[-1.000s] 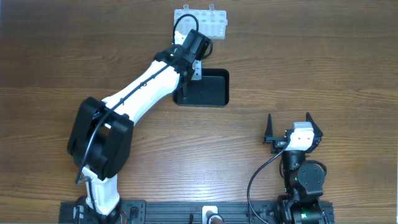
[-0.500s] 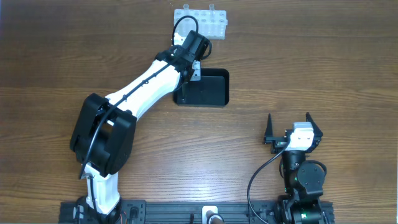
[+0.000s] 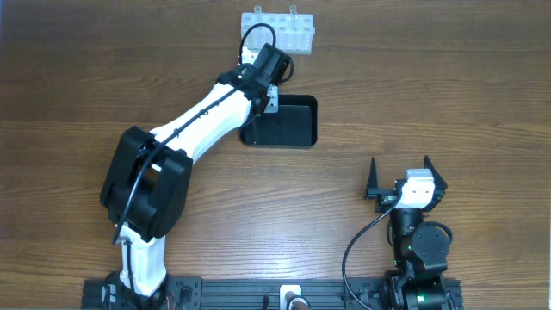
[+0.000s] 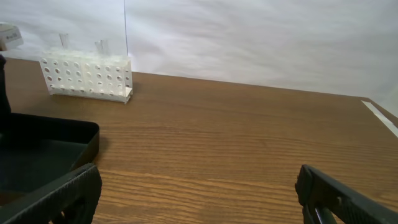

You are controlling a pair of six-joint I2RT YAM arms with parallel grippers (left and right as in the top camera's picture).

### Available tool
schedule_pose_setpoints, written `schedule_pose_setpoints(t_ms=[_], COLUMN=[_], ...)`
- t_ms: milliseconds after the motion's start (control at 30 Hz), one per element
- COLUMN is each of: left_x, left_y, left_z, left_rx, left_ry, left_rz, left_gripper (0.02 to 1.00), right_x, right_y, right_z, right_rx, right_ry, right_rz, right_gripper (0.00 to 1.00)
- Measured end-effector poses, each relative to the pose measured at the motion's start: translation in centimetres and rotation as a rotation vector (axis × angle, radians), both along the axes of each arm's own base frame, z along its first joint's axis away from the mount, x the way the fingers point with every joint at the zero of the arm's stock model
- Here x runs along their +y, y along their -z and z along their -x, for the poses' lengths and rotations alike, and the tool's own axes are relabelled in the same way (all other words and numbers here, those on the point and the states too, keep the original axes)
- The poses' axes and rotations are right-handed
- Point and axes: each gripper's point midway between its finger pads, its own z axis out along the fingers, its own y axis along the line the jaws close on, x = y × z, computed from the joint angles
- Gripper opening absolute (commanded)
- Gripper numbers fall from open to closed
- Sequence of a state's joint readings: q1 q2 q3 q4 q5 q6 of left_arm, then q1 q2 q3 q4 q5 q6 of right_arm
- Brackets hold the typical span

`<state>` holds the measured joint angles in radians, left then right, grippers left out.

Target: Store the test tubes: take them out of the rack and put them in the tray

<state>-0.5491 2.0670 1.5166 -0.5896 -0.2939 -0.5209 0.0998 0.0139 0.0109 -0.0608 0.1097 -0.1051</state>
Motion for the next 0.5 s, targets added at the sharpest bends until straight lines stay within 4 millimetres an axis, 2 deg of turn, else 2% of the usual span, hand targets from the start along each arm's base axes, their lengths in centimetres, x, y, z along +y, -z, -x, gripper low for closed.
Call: schedule_pose_setpoints(t_ms=[133,233,333,500], left_x=[-0.2,-0.6,-1.0,-1.5], left_y=[0.0,-1.1,-3.6,-9.2], left_z=[-0.4,-1.1,-2.7,-6.3], left_rx=[-0.014,-0.032,-0.086,-0.267], left_ry=[0.003,0.010,0.006,-0.035], left_rz=[0.006,0.010,0.008,0.020], left_gripper=[0.226,0.224,0.235,0.411], right_x=[0.0,0.0,0.0,0.0], right_y=[0.0,0.0,0.0,0.0], right_z=[0.0,0.0,0.0,0.0], right_rx=[0.000,0.000,0.000,0.000], right_ry=[-0.001,-0.001,0.000,-0.001], right_rz=[0.000,0.000,0.000,0.000], right_gripper=[0.991,0.991,0.991,0.993])
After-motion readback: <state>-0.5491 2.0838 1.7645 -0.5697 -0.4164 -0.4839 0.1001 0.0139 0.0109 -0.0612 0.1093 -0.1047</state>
